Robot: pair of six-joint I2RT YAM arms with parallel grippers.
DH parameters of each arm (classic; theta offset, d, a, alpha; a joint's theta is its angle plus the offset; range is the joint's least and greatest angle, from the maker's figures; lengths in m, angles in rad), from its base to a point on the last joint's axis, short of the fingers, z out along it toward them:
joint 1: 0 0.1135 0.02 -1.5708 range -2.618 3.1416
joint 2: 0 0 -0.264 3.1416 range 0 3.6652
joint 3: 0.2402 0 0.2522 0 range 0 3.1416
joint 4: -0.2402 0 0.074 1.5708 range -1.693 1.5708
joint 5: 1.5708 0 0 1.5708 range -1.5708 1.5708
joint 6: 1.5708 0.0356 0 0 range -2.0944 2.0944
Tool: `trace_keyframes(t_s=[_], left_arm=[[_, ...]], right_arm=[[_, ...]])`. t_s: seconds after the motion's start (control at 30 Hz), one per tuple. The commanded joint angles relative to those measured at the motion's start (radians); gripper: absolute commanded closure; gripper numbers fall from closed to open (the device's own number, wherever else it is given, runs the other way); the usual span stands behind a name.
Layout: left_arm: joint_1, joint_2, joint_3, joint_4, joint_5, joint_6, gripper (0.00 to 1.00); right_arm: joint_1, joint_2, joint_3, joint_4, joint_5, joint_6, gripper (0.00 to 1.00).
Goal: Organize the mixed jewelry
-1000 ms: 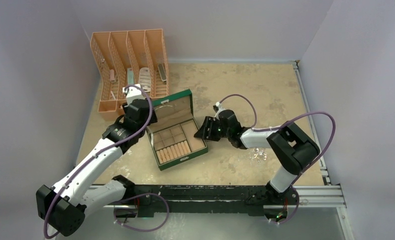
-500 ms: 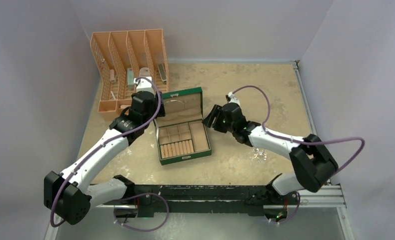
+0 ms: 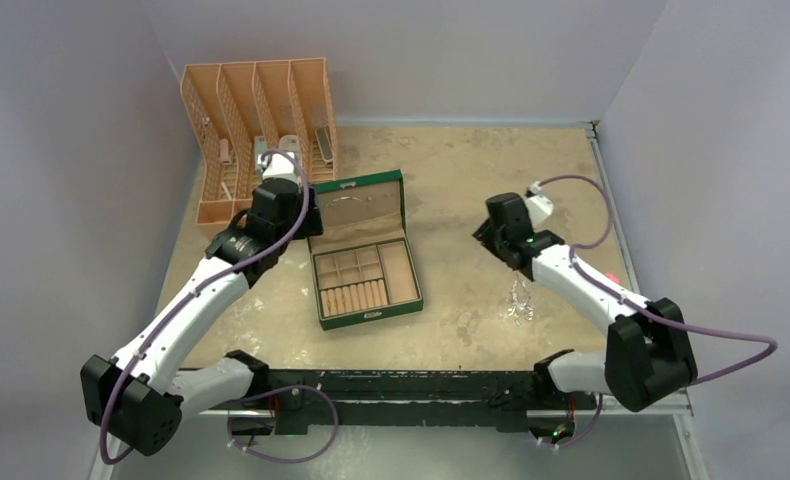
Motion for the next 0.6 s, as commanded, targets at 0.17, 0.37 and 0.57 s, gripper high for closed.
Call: trace_keyframes(t_s=[0.17, 0.37, 0.57], left_arm=[[0.004, -0.144, 0.065, -0.146, 0.174, -0.088, 0.36], [0.004, -0.203, 0.028, -0.158, 0.312, -0.131, 0.38], [0.004, -0.215, -0.027, -0.104, 0.389, -0.115, 0.39]], right_arm=[[-0.233, 0.036, -0.022, -0.199, 0.127, 0.097, 0.58], [-0.284, 0.112, -0.025, -0.195, 0.113, 0.104, 0.71], [-0.296, 0.149, 0.004, -0.256, 0.146, 0.121, 0.72]])
